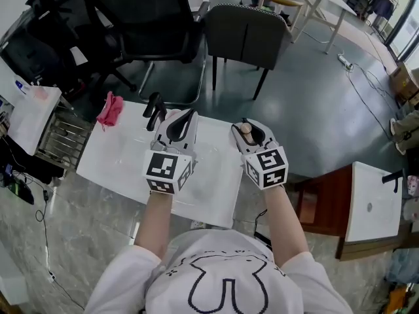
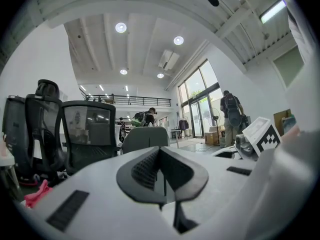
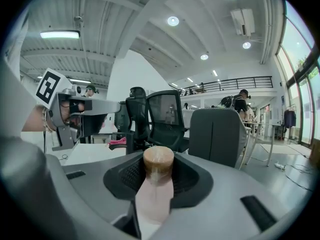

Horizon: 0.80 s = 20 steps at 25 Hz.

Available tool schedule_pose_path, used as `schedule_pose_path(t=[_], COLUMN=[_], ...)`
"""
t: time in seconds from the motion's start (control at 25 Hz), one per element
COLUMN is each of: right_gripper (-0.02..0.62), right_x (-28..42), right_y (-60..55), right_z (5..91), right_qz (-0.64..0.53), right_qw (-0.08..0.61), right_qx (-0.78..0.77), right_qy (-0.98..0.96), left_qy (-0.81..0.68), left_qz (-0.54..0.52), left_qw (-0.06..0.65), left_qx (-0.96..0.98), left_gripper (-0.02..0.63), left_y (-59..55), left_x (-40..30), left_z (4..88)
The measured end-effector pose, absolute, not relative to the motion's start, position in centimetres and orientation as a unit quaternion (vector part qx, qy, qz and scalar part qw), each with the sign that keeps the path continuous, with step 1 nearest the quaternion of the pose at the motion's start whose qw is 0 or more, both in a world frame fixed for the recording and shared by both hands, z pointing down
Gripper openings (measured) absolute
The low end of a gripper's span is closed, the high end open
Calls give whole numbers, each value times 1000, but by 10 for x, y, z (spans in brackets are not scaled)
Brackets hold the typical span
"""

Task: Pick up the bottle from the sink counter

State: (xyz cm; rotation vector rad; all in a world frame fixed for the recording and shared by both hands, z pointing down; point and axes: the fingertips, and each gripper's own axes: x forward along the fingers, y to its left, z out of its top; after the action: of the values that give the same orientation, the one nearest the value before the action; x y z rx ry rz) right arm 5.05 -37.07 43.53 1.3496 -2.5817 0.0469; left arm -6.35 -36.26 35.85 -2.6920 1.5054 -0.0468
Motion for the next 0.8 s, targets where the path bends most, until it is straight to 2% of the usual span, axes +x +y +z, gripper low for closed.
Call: schedule_pose_path(t=[0.8], right_gripper=[144], right_x=[83], right_y=[-341], right_z=[334], right_qz=[-54], right_qw=[55], right_qx=[525], right_qy=[-848], left_qy=[499], left_qz=[14], left_qw=[98], left_qx=[-861], left_gripper=[9], left_y=[-351], left_x=[-89], left_z=[301])
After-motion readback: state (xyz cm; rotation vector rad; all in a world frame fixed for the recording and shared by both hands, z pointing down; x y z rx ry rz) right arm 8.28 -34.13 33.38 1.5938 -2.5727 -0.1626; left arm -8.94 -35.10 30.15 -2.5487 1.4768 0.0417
